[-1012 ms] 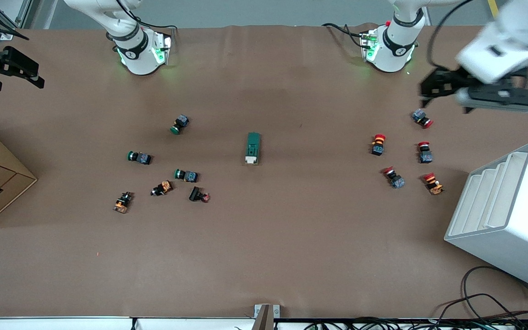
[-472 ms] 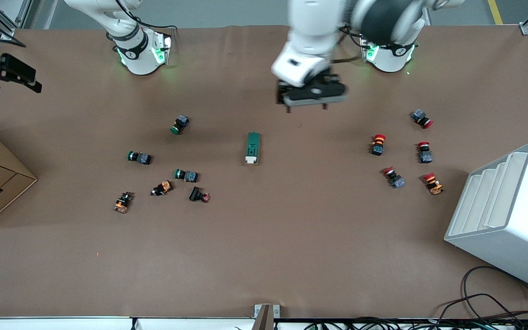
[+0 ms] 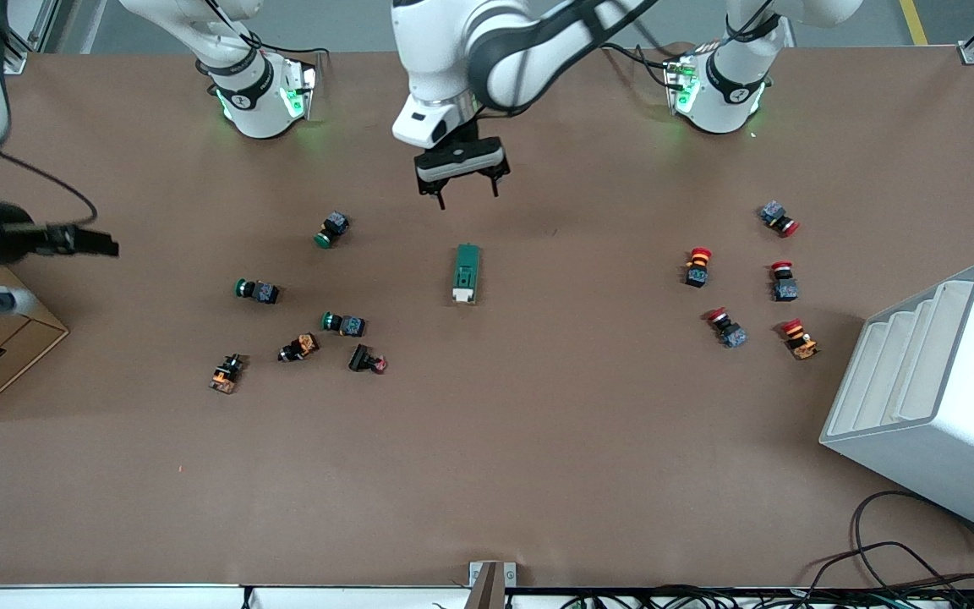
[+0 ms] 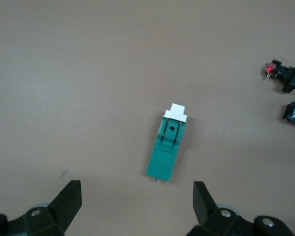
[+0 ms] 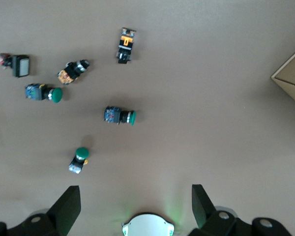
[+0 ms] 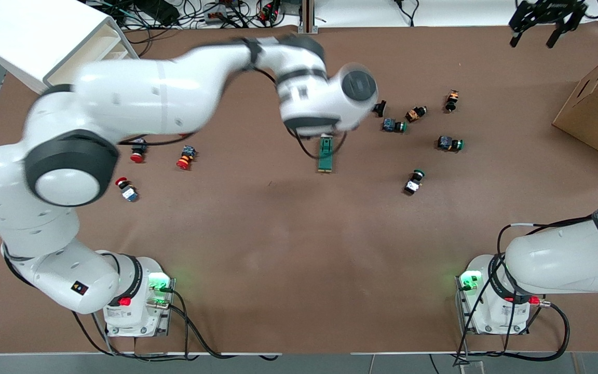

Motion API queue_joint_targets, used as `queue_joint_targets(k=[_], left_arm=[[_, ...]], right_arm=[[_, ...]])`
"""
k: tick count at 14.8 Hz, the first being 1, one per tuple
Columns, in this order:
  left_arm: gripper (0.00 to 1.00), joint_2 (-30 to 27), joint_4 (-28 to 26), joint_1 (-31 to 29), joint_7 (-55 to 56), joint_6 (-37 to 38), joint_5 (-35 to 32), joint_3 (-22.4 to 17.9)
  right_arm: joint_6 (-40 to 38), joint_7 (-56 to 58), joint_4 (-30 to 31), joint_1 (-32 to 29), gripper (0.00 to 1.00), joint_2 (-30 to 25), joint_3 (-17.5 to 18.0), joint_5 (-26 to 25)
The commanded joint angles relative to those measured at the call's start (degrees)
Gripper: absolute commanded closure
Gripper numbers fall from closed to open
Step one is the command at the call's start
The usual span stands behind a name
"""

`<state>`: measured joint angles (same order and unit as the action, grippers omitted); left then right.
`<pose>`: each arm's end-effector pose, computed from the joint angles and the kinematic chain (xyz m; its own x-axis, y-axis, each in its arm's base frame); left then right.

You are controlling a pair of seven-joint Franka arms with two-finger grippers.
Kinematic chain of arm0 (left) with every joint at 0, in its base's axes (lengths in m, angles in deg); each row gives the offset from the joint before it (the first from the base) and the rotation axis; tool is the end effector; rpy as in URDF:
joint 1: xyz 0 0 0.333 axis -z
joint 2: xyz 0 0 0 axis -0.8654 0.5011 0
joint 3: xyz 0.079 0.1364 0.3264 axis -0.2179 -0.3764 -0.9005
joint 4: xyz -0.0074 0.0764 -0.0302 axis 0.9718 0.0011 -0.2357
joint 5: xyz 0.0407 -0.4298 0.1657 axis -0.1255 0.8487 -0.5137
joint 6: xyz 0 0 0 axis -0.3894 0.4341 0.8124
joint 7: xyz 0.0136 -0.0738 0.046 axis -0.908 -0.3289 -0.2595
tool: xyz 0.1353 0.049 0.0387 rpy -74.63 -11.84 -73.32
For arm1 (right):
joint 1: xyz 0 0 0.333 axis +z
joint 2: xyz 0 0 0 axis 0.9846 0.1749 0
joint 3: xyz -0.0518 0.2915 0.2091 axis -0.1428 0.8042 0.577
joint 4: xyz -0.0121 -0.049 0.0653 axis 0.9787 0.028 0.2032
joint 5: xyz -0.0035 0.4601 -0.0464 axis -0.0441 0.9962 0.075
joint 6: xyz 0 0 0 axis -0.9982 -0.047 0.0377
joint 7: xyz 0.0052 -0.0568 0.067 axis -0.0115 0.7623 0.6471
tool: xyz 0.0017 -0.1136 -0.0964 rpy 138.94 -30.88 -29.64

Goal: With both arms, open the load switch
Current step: 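Hold the switch base with the left gripper while the right gripper reaches the handle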

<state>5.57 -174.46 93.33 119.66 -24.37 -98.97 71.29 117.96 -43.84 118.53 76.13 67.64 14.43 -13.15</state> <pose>0.3496 -0.6662 0.3130 0.9207 0.1762 0.3481 0.2114 -0.9752 -0.0657 0.6606 -0.0414 0.5039 0.9513 -0.0431 -0.3053 -0.0513 -0.9985 -0.0188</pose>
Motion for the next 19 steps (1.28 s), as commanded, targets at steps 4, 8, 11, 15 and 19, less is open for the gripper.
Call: queue_joint_targets(k=[4, 8, 11, 15, 19], left_arm=[[0.01, 13.47, -1.42, 5.53, 17.6, -2.32, -28.88, -0.16], [0.02, 14.97, -7.31, 4.83, 23.57, -5.3, -41.63, -0.6], [0.02, 15.5, -10.3, 4.83, 30.08, -5.93, -50.51, -1.92], [0.02, 16.2, -14.34, 4.74, 40.27, -5.93, -60.8, -3.5], [0.02, 17.96, -15.23, 5.36, 46.44, -5.23, -66.36, -4.38]], right_arm=[[2.74, -24.5, 1.17, 6.69, 0.0, 3.19, 0.85, 0.28], [4.22, -43.59, 1.08, 11.53, 0.0, 8.02, 1.03, 6.59], [7.47, -55.03, 0.9, 18.54, 0.0, 11.1, 1.03, 6.61], [13.18, -72.5, 0.9, 26.37, 0.0, 15.76, 1.03, 7.22], [19.59, -94.64, -0.06, 34.28, 0.0, 22.78, 1.12, 7.4]])
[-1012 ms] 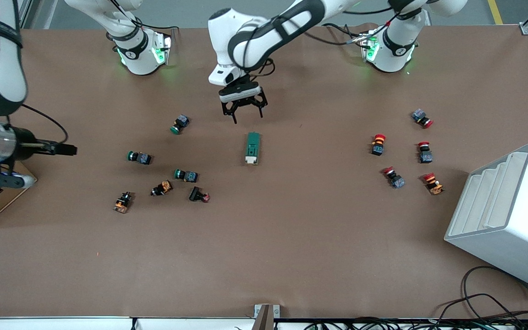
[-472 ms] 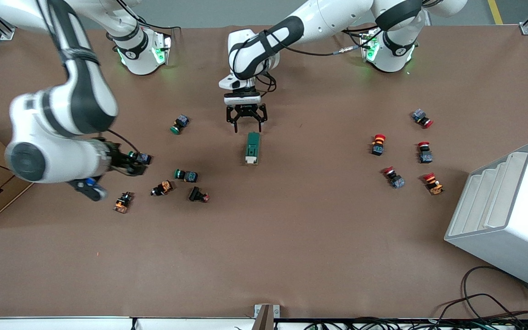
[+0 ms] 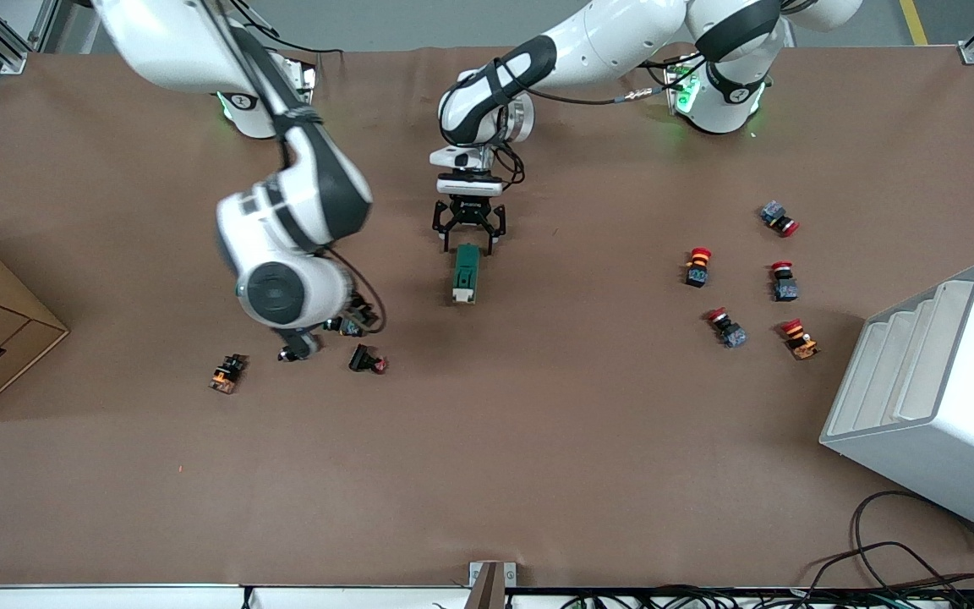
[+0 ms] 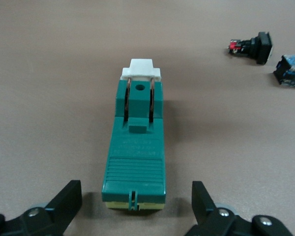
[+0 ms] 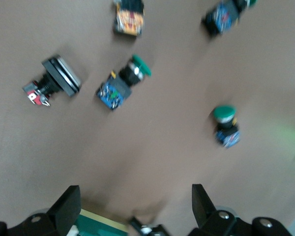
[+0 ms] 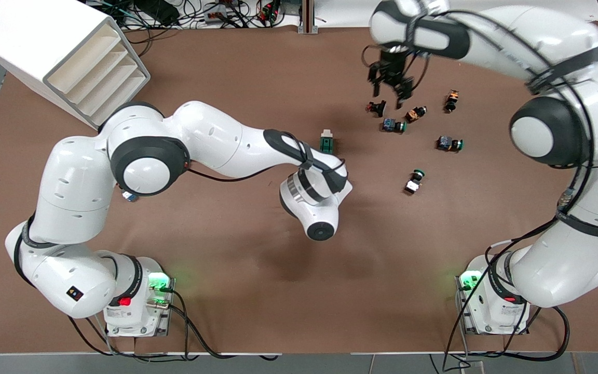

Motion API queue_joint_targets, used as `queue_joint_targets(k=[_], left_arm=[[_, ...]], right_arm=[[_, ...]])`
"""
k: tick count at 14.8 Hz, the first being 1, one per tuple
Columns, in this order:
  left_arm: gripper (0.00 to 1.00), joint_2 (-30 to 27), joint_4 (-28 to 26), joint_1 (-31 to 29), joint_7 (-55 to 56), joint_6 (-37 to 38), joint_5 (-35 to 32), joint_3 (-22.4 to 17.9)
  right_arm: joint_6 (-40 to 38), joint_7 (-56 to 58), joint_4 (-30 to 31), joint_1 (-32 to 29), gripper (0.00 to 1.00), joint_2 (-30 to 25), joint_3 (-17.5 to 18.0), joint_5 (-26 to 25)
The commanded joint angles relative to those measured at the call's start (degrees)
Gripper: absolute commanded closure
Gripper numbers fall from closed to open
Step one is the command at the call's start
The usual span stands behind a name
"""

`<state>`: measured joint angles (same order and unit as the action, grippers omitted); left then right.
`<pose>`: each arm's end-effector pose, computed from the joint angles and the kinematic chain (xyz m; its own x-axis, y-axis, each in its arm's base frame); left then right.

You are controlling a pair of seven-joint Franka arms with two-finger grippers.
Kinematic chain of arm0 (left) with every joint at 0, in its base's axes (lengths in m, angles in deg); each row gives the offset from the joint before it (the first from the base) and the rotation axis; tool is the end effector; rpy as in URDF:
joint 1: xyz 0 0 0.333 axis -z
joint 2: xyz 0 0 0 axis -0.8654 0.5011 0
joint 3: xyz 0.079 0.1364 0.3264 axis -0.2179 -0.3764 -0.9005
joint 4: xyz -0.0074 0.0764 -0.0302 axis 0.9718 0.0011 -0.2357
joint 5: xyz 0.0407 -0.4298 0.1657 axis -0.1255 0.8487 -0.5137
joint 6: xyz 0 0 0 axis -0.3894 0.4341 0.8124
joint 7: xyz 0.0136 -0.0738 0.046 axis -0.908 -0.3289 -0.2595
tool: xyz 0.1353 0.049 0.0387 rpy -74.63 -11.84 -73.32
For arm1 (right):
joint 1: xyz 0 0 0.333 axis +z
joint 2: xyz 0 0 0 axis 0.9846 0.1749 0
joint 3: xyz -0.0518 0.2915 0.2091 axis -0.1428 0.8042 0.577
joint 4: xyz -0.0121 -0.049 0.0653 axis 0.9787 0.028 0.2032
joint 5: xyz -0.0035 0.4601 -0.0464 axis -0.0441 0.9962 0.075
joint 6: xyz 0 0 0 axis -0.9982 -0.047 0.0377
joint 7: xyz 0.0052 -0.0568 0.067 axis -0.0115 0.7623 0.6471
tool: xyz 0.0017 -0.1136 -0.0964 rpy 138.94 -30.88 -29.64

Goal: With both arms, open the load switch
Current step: 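Lower the right gripper onto the white lever handle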

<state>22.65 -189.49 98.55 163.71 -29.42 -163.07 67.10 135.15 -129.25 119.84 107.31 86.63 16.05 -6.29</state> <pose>0.2793 -0.6267 0.0492 0.6177 0.0071 0.7863 -0.0837 -0.9937 0.0748 0.6277 0.3660 0.2721 0.4967 -0.8522 -0.1644 -0.7810 -0.5215 0.3436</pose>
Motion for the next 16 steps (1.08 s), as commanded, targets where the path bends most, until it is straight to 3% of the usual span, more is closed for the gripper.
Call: queue_joint_targets(k=[1, 7, 11, 16], left_arm=[[0.02, 1.06, -0.2, 0.22, 2.48, -0.1, -2.44, -0.27], [0.02, 2.46, -0.29, 0.31, 3.18, 0.26, -2.44, -0.27], [0.02, 2.55, -0.29, 0.23, 3.01, 0.34, -2.35, -0.27], [0.02, 2.46, -0.29, 0.14, 3.01, 0.52, -2.35, -0.27]], right_arm=[[4.51, -13.73, -1.9, 5.03, 0.0, 5.38, -0.5, 0.54], [17.18, -24.75, -2.17, 9.18, 0.0, 11.19, -0.5, 4.92], [17.8, -24.94, -2.17, 10.59, 0.0, 11.82, -0.41, 6.87], [15.71, -25.29, -3.4, 10.15, 0.0, 11.29, 2.31, 7.57]])
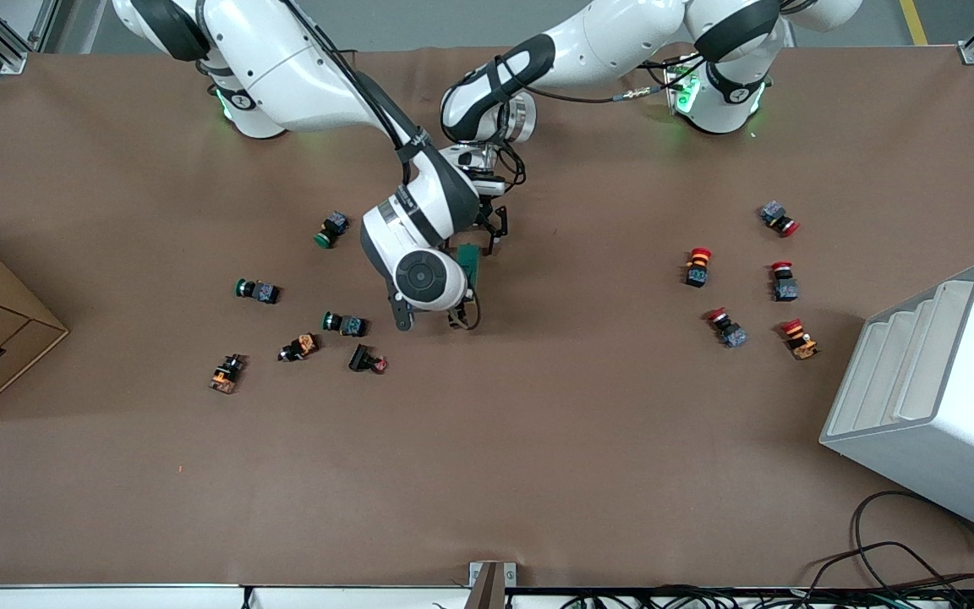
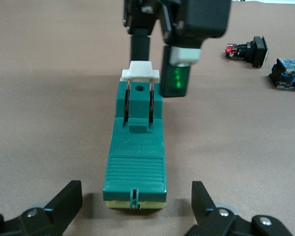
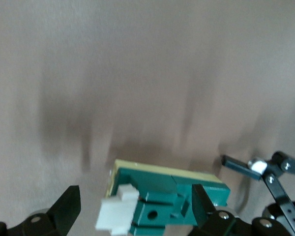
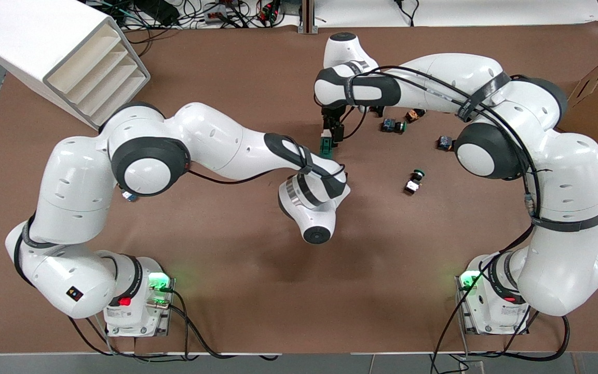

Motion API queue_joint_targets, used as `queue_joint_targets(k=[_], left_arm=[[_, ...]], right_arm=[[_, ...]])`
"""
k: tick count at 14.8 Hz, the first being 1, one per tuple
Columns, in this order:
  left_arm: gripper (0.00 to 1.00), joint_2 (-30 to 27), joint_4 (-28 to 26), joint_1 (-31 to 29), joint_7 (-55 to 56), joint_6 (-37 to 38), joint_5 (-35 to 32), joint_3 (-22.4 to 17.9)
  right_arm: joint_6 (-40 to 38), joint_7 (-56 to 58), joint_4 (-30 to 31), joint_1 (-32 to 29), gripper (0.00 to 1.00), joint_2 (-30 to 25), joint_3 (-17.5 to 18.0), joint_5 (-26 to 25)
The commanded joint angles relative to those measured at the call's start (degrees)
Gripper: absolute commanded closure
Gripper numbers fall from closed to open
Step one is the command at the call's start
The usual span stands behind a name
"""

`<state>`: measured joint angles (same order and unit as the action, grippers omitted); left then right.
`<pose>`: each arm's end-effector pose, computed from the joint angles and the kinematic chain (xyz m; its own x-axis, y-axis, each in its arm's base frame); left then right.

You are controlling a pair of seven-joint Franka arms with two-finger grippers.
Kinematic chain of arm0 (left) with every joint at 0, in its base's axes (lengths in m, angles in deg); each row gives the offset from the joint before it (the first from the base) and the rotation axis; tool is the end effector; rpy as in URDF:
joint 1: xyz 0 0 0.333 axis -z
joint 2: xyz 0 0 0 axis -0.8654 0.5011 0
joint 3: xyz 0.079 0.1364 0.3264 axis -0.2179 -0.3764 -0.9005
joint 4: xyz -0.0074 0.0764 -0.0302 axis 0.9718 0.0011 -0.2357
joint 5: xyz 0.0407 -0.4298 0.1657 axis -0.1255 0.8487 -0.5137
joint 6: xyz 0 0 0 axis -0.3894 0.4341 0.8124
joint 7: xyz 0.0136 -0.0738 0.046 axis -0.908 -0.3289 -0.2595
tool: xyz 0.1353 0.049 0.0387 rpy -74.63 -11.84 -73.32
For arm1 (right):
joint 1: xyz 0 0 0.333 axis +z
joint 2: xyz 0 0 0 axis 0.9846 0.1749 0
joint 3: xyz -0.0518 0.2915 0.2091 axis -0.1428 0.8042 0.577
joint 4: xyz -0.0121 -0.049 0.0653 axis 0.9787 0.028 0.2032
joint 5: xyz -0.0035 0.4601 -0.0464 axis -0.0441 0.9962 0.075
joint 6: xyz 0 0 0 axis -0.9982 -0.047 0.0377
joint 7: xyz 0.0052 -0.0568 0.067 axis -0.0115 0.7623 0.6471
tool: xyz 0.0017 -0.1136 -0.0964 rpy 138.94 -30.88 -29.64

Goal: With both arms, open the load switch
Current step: 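Lower the right gripper onto the white lever handle, then push the white handle down toward the switch base with the right gripper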

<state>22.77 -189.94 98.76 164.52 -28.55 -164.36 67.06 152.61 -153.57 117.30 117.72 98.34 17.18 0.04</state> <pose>0.2770 -0.6248 0.0467 0.6027 0.0034 0.7979 -0.0931 -0.9929 0.0745 0.5729 0.5148 0.1541 0.2143 -0.9676 -0.1336 -0.9253 -0.2449 0.2896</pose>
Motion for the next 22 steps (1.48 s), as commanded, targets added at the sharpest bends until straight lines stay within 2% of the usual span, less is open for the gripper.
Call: queue_joint_targets(k=[1, 5, 10, 15, 22], left_arm=[[0.02, 2.33, 0.25, -0.07, 2.2, -0.35, -1.06, -0.23], [0.02, 2.33, 0.25, -0.07, 2.11, -0.35, -0.97, -0.23], [0.02, 2.33, 0.25, -0.07, 2.11, 0.0, -0.97, -0.23], [0.02, 2.33, 0.43, -0.16, 2.11, 0.0, -0.97, -0.14], [0.02, 2.33, 0.43, -0.34, 2.02, 0.0, -0.97, -0.14]], right_arm=[[-3.51, -0.88, -1.55, -0.18, 0.0, -0.42, 1.27, 1.15], [-10.98, -0.53, -4.72, 0.09, 0.0, -0.42, 1.27, 1.06], [-12.31, -0.44, -5.08, 0.26, 0.0, -0.42, 1.36, 0.71], [-18.63, 4.3, -5.78, 0.53, 0.0, -0.51, 1.36, 0.18], [-21.89, 4.92, -6.39, 2.11, 0.0, -0.6, 1.36, 0.18]])
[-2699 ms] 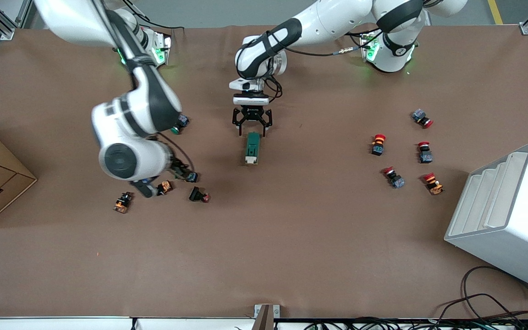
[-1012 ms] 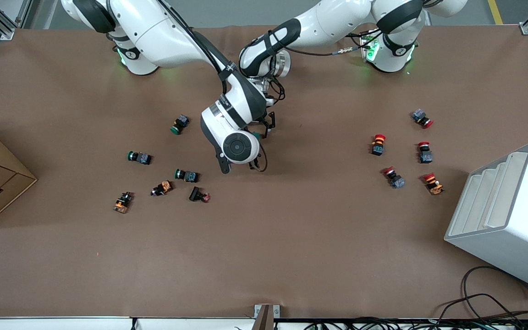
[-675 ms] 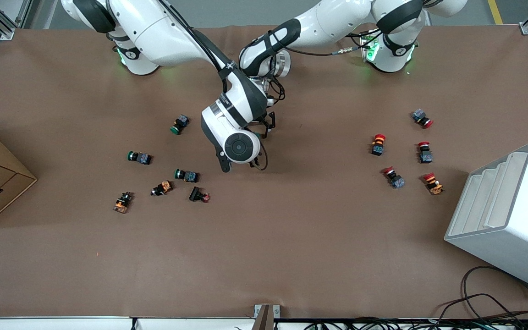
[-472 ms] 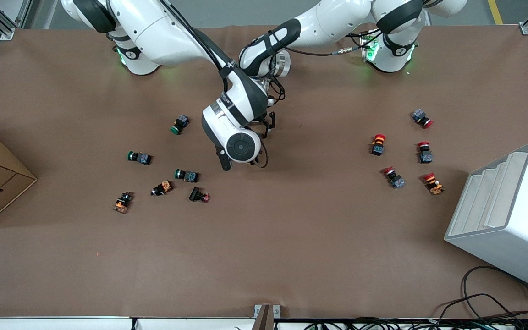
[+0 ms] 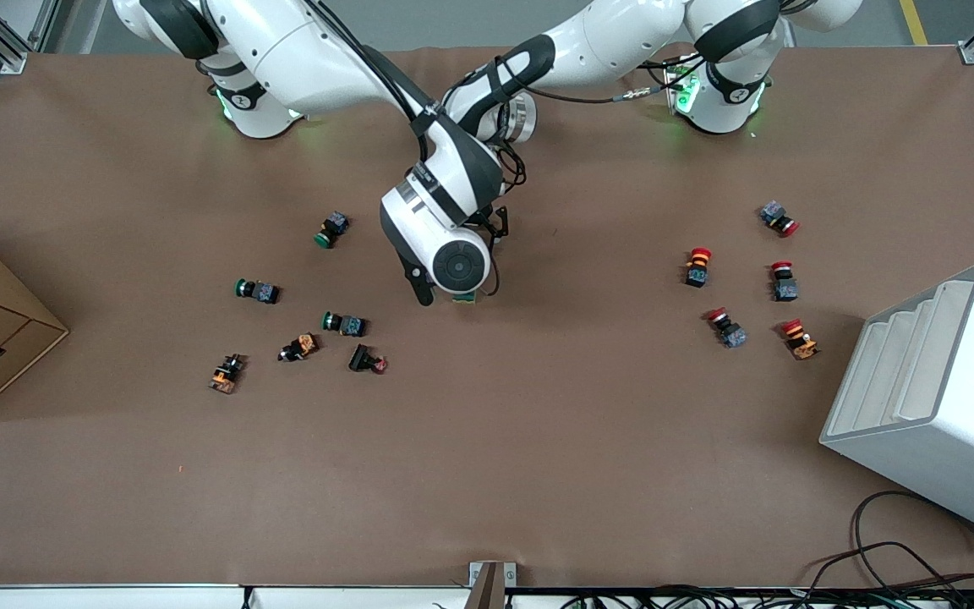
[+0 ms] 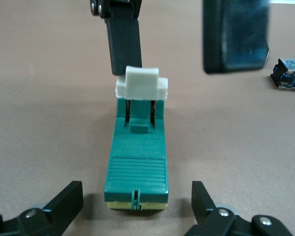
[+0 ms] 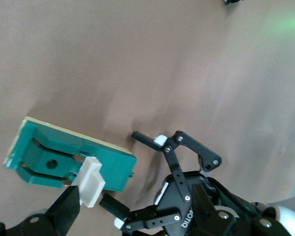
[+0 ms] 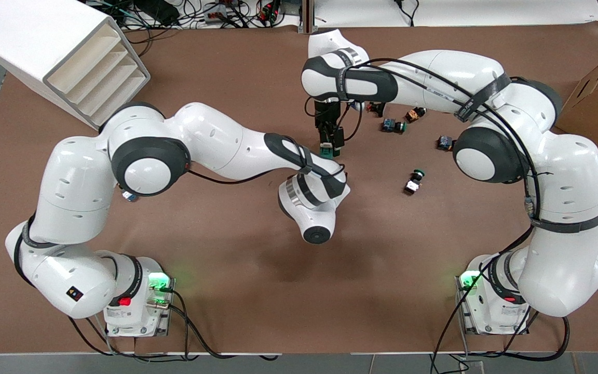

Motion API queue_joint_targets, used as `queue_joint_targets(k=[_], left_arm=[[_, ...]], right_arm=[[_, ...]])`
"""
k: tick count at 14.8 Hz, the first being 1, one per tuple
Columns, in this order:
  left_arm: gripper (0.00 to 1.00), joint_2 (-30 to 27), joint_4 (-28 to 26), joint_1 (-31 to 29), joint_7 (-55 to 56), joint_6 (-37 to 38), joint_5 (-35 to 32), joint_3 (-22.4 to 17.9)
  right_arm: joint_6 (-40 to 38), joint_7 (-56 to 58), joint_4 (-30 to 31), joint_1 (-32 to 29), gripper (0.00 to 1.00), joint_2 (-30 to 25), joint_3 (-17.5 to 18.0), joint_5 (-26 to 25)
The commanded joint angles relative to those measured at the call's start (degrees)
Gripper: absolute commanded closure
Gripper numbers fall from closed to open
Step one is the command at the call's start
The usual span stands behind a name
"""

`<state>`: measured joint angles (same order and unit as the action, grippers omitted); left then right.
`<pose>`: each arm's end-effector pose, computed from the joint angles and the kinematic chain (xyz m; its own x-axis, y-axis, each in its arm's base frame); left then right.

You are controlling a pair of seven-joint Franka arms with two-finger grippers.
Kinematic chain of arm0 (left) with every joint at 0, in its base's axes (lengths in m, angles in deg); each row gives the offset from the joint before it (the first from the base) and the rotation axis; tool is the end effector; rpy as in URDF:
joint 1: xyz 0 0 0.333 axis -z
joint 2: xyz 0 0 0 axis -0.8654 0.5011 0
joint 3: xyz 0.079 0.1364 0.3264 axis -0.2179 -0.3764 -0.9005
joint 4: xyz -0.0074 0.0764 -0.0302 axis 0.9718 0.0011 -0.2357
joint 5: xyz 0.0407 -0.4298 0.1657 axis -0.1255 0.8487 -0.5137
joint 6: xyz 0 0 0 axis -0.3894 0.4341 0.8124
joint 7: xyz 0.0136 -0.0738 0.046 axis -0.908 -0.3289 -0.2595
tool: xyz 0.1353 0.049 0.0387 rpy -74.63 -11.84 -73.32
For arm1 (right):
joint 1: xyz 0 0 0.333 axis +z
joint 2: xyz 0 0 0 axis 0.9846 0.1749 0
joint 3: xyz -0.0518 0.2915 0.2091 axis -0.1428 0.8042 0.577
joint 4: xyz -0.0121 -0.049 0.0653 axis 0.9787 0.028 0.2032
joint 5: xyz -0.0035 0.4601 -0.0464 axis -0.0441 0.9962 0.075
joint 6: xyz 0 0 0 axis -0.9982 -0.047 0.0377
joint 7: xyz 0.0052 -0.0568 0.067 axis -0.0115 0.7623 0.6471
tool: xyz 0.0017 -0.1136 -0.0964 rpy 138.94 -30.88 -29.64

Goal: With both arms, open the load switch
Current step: 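Push the white handle down toward the switch base with the right gripper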

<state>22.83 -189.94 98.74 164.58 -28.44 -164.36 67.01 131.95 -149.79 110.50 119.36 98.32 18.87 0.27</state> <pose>0.2777 -0.6240 0.0459 0.6019 0.0042 0.7985 -0.0906 -0.9932 0.0736 0.5256 0.5408 0.1992 0.3640 -0.9216 -0.1350 -0.7785 -0.3806 0.4990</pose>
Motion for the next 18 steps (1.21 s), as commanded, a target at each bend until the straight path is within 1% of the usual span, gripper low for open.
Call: queue_joint_targets(k=[1, 7, 10, 13, 18], left_arm=[[0.02, 2.28, 0.43, -0.32, 1.97, -0.11, -0.97, -0.09], [0.02, 2.28, 0.43, -0.32, 1.88, -0.11, -0.97, -0.09], [0.02, 2.28, 0.43, -0.32, 1.79, -0.11, -0.97, -0.09], [0.02, 1.93, 0.6, -0.4, 0.48, -0.11, -0.8, -0.09], [0.03, 1.67, 1.57, -0.67, -3.91, -0.11, 1.14, 0.0]], right_arm=[[-1.5, 1.4, 0.4, 0.64, 0.0, -0.5, -0.24, 0.13], [-2.38, 1.32, 1.62, 2.4, 0.0, -0.06, -0.33, -0.22], [-1.94, 1.41, 1.8, 2.57, 0.0, 1.0, -0.42, -0.49], [-1.77, 1.49, 1.8, 2.66, 0.0, 1.88, -0.42, -2.24], [-1.5, 2.28, 1.28, 2.23, 0.0, 2.23, -0.51, -3.73]])
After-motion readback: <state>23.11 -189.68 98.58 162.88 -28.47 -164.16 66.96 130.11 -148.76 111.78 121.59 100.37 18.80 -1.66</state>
